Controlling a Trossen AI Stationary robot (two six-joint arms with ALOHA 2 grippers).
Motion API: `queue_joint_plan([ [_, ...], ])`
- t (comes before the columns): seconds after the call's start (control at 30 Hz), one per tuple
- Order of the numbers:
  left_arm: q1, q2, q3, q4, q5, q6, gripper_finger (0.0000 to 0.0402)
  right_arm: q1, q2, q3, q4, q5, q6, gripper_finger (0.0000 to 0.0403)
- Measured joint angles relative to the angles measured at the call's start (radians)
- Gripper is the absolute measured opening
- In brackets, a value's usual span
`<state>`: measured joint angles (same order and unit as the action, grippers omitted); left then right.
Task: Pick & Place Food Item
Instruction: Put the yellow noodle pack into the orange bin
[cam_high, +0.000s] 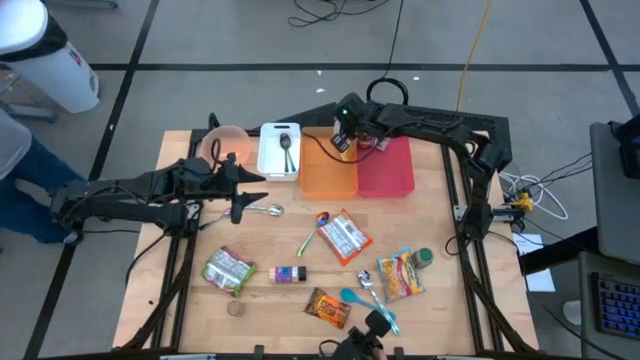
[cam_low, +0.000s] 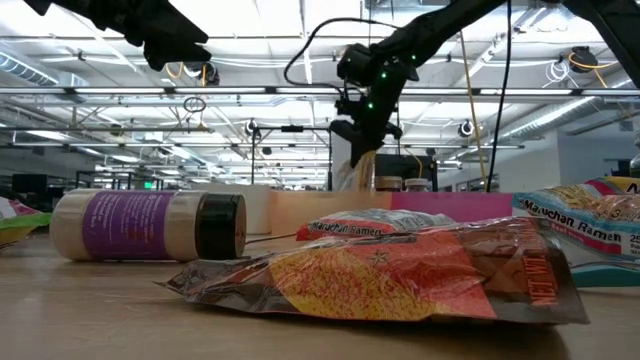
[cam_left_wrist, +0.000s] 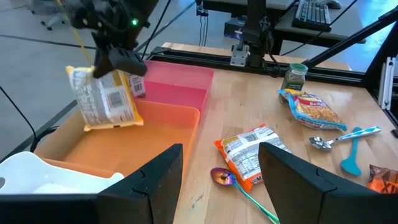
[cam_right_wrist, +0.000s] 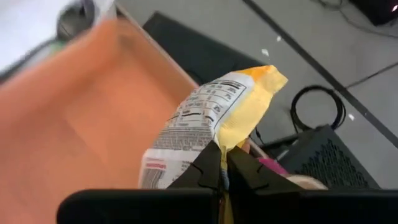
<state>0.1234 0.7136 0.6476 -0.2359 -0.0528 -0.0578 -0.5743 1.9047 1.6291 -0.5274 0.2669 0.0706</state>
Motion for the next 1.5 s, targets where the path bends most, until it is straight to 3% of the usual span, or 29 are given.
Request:
queue_joint_plan([
  [0.2,0.000,0.000,0.000,0.000,0.000,-0.008,0.0216,-0.001,0.000,-0.001,0.005,0.050,-0.001,0.0000],
  [1.5,-0.001,0.098,0.000,0.031,0.003,-0.012,0.0216,0.013,0.002,-0.078,0.094,0.023,-0.003,0.0000],
])
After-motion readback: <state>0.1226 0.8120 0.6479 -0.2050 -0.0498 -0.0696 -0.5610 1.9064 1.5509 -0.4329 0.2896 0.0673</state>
